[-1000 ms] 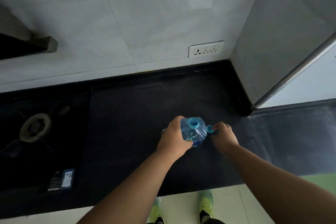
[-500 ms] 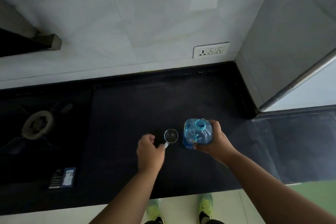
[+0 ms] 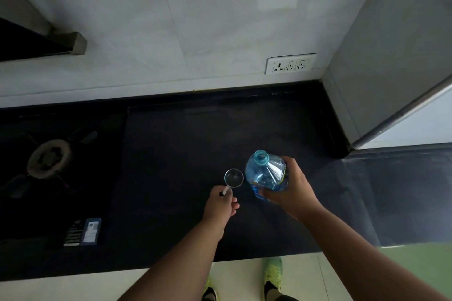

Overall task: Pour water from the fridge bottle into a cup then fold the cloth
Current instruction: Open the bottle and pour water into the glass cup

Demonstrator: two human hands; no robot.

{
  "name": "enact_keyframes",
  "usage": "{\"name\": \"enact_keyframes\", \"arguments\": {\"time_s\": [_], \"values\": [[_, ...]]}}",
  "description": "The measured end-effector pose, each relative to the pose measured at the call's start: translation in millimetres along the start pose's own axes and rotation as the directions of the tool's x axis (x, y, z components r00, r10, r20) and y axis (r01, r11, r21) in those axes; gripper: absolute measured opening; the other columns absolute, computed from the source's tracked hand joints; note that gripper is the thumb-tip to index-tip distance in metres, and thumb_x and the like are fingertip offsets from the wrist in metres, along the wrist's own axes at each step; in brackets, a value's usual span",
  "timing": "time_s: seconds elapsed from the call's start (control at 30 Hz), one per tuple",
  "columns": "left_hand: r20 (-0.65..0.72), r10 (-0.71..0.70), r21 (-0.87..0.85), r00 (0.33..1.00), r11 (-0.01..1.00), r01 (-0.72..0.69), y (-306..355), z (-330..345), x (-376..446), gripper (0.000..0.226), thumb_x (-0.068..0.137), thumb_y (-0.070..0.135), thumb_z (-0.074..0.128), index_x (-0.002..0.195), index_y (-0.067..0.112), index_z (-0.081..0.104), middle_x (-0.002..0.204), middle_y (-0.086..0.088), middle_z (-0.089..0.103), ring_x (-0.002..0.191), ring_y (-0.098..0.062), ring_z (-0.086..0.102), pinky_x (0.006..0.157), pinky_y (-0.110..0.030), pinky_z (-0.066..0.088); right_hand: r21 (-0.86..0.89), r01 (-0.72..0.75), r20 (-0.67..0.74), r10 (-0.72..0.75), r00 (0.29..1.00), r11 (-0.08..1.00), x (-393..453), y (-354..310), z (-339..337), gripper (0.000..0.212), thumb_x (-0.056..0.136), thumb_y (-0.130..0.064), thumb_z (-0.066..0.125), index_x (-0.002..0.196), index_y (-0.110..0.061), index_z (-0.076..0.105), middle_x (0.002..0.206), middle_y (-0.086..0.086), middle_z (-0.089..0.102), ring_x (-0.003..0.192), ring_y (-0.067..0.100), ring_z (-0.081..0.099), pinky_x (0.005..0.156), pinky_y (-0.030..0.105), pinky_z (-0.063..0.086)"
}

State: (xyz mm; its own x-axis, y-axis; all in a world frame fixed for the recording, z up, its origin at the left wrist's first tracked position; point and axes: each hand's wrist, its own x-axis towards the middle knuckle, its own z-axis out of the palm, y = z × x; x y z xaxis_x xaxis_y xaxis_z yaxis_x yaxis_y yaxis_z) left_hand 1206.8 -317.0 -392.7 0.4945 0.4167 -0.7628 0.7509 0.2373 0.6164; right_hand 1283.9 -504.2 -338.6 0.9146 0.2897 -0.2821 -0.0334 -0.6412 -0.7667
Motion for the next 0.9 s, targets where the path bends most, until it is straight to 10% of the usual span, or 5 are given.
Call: {"name": "enact_keyframes", "arguments": {"time_s": [0.27, 0.57, 0.9], "values": [[0.037, 0.088, -0.098, 0.995, 0.992, -0.084, 26, -14, -9, 0.027, 0.110, 0.024, 0.048, 0.096, 0.010, 0.065, 0.091, -0.009, 0.069, 0.082, -0.017, 0.068, 0.083, -0.033, 0.061, -0.028, 0.000, -0.063, -0.002, 0.998, 1.000, -2, -18, -17, 0.092, 0.052, -0.055, 0.087, 0.132, -0.042, 0.043, 0.124, -0.015, 0.061, 0.121, 0.017, 0.058, 0.097, 0.044, 0.055], [0.071, 0.542, 0.396, 0.838, 0.755, -0.522, 119, -89, -76, 0.030, 0.110, 0.039, 0.044, 0.093, 0.025, 0.065, 0.091, 0.001, 0.073, 0.086, -0.013, 0.071, 0.082, -0.034, 0.059, -0.184, 0.148, -0.152, -0.177, 0.972, 0.972, 0, -69, -55, 0.093, 0.068, -0.034, 0.094, 0.147, -0.029, 0.044, 0.137, -0.006, 0.052, 0.123, 0.017, 0.053, 0.098, 0.034, 0.049], [0.075, 0.647, 0.404, 0.759, 0.676, -0.616, 132, -98, -115, 0.030, 0.109, 0.039, 0.046, 0.089, 0.026, 0.064, 0.086, 0.006, 0.073, 0.082, -0.007, 0.070, 0.085, -0.042, 0.061, -0.446, 0.231, -0.251, -0.369, 0.895, 0.865, -5, -127, -71, 0.091, 0.068, -0.034, 0.085, 0.149, -0.037, 0.044, 0.141, -0.003, 0.052, 0.131, 0.027, 0.045, 0.111, 0.047, 0.035]]}}
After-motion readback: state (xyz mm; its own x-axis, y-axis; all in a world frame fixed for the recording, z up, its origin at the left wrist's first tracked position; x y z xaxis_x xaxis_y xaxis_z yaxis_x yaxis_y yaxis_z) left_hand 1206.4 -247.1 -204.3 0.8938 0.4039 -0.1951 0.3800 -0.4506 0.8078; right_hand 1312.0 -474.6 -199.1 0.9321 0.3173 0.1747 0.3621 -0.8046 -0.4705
